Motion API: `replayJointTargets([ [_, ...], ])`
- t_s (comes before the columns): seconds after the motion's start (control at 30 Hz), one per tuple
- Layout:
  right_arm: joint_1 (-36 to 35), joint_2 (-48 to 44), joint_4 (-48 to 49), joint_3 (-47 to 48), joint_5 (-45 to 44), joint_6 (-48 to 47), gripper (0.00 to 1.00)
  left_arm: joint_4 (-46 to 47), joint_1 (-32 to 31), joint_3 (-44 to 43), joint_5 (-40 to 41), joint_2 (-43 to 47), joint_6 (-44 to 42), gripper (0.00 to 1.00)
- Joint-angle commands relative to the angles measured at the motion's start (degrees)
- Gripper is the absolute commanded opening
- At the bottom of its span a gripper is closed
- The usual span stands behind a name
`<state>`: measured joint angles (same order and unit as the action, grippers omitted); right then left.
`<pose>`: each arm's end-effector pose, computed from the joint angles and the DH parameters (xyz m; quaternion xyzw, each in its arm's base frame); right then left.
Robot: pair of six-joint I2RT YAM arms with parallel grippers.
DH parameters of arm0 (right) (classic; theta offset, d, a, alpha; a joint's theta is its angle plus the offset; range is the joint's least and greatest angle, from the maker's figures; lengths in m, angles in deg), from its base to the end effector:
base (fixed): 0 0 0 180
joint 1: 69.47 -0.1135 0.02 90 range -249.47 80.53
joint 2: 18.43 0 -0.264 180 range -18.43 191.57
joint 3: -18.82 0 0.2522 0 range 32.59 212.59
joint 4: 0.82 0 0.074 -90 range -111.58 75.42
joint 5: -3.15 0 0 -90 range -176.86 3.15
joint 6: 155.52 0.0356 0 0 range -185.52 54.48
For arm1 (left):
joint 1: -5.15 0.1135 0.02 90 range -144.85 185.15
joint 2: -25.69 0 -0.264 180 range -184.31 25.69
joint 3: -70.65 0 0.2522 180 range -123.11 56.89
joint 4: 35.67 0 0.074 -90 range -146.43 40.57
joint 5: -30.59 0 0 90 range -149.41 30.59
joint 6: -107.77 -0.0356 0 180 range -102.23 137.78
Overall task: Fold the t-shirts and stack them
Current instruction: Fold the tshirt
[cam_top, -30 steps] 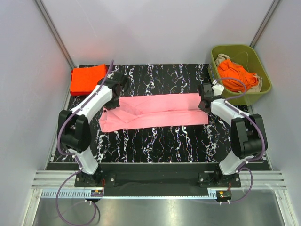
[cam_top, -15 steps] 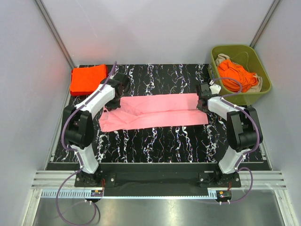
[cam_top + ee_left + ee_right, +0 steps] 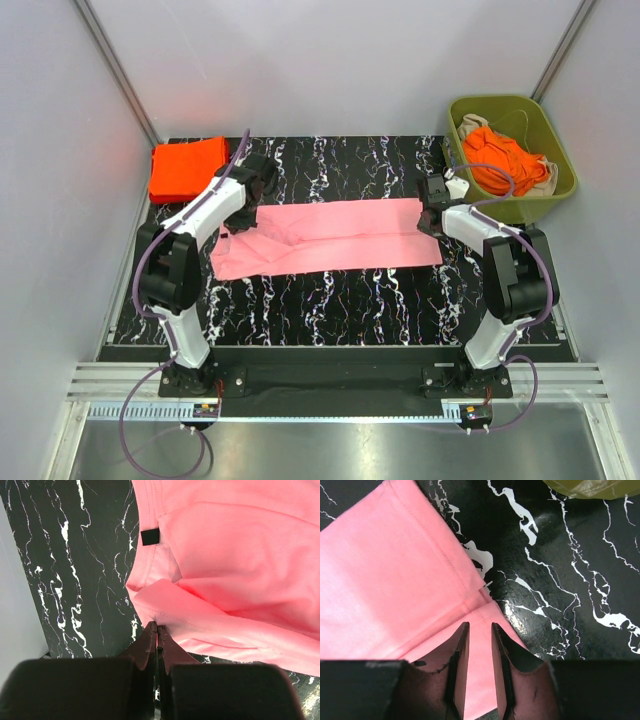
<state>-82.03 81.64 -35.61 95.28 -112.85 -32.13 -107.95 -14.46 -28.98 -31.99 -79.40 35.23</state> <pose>0.3477 0.0615 0.1821 0.2297 0.9110 -0.0957 0.3287 0.3467 -0.1061 0.2412 -0.0072 0.9663 0.1905 0.1733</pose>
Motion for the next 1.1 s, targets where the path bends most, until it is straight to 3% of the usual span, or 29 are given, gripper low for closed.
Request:
replayJointTargets([
  [0.0,0.34,-2.08,0.91,2.34,2.17,-0.34,0.31,0.6,0.28,-3.25,0.09,-0.1,-0.93,0.0],
  [0.43,0.51,6.62,-6.64,9.72,-0.72,5.11,0.32,0.6,0.37,-2.9,-0.17,-0.81,-0.4,0.0],
  [1.07,0.43,10.49,-11.66,11.92,-2.48,8.19,0.31,0.69,0.28,-3.17,-0.35,-1.25,0.12,0.0],
])
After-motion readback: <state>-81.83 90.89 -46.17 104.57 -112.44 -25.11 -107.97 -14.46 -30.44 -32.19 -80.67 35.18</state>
